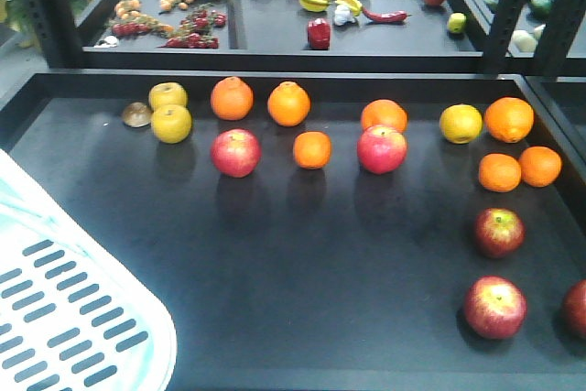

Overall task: Pick three apples into basket with both arms
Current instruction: 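Position the base in front of the fruit table, basket held aside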

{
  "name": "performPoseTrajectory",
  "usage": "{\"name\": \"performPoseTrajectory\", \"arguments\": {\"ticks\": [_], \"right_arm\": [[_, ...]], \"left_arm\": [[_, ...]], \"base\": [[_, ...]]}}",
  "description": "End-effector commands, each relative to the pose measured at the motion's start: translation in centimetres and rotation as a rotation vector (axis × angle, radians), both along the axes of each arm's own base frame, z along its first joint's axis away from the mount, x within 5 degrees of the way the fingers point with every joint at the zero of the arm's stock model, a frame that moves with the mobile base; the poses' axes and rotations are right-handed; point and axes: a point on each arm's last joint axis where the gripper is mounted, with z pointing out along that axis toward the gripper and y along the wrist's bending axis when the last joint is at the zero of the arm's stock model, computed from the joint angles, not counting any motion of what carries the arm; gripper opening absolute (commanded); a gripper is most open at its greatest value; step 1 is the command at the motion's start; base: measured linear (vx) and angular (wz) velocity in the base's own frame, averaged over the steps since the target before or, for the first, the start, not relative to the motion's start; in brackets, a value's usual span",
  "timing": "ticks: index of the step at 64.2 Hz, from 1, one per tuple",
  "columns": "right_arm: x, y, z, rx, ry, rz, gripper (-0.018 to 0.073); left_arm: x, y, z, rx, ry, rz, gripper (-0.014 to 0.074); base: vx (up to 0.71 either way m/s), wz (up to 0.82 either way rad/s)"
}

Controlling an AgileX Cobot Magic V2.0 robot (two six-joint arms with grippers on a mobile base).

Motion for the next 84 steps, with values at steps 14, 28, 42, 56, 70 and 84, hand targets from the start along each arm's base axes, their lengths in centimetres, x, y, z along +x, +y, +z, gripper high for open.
{"name": "performPoseTrajectory", "arguments": {"ticks": [14, 28, 42, 56, 70, 84], "right_arm": [[0.0, -0.01, 0.26, -0.017, -0.069, -0.002, -0.0005], [0.0, -0.01, 0.26, -0.017, -0.069, -0.002, -0.0005], [0.0, -0.01, 0.26, -0.017, -0.069, -0.002, -0.0005], [0.0, -0.01, 0.26, -0.017, -0.069, -0.002, -0.0005], [0.0, -0.01, 0.26, -0.017, -0.069, -0.002, -0.0005], [0.0, -0.01, 0.26, -0.017, -0.069, -0.002, -0.0005]], "left_arm": [[0.21, -0.08, 1.63, -0.05, -0.108, 0.002, -0.0006], [0.21, -0.08, 1.63, -0.05, -0.108, 0.002, -0.0006], [0.21, -0.08, 1.63, -0.05, -0.108, 0.002, -0.0006], [0.21, -0.08, 1.63, -0.05, -0.108, 0.002, -0.0006], [0.21, -0.08, 1.63, -0.05, -0.108, 0.002, -0.0006], [0.21, -0.08, 1.63, -0.05, -0.108, 0.002, -0.0006]], "base": [[0.1, -0.14], [0.09, -0.07], [0.09, -0.03], [0.07, -0.03], [0.06, -0.01], [0.05, -0.01]]}}
